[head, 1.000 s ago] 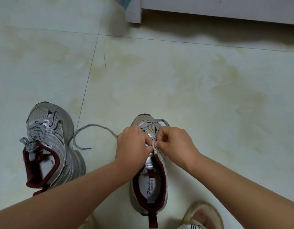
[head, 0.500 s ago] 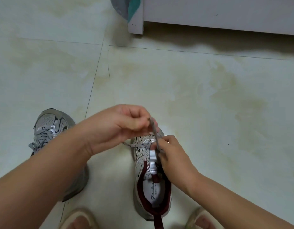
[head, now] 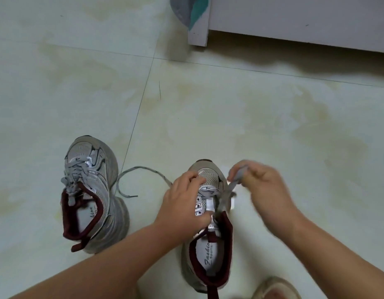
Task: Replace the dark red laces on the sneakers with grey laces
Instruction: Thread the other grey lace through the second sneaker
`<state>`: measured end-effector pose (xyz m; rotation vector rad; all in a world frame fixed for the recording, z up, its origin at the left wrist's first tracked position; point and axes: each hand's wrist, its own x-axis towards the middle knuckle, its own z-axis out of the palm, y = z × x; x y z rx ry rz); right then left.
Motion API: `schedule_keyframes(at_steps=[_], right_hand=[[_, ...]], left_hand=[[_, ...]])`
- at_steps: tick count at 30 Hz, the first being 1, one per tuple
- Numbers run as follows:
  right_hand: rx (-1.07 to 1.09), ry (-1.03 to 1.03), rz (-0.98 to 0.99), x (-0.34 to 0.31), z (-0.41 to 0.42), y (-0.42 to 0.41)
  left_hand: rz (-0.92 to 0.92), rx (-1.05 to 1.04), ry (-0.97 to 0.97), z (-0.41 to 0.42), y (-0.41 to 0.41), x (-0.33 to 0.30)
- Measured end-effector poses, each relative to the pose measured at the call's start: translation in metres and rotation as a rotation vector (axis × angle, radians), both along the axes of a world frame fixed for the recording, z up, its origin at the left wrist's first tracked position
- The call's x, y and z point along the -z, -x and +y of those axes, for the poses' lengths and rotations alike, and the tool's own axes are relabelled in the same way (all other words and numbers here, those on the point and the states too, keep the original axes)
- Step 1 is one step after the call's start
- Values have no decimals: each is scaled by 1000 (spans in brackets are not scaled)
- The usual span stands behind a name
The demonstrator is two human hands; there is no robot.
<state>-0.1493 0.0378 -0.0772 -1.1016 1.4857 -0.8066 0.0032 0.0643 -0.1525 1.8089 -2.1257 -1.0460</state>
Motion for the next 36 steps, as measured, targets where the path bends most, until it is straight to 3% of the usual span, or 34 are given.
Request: schedule_keyframes(at_steps=[4,7,11,16,18,21,23,25,27,30,34,36], right_hand=[[272,120,-153,-38,-32,29],[373,-10,-105,-32,-39,41],[324,-211,99,-5,-38,50],[229,-379,264,23,-31,51],[131,-412,416,31,-26,47],[-148,-266,760,26,-18,27],[-336,-103,698,14,-11,6],[-497,-70,521,4,-6,-14],[-517,-85,360,0,-4,-28],[-371,6,322,0,-10,-32],[-40,99,296,-8,-25,-20],[97,83,226,-11,-32,-11]], left_hand=[[15,2,-17,0,-1,0],[9,-25,-39,2,-2,-4],[-97,-47,-46,-3,-7,-11],[-172,30,-187,-22,-15,-25],[-204,95,-241,-32,-16,-32],[-22,79,-385,-45,-18,-46],[224,12,-453,-50,-17,-61],[448,-28,-452,-53,-16,-78],[553,-54,-407,-56,-16,-90],[471,-51,-315,-59,-23,-94],[90,25,-219,-52,-38,-76],[-59,88,-264,-47,-43,-64]])
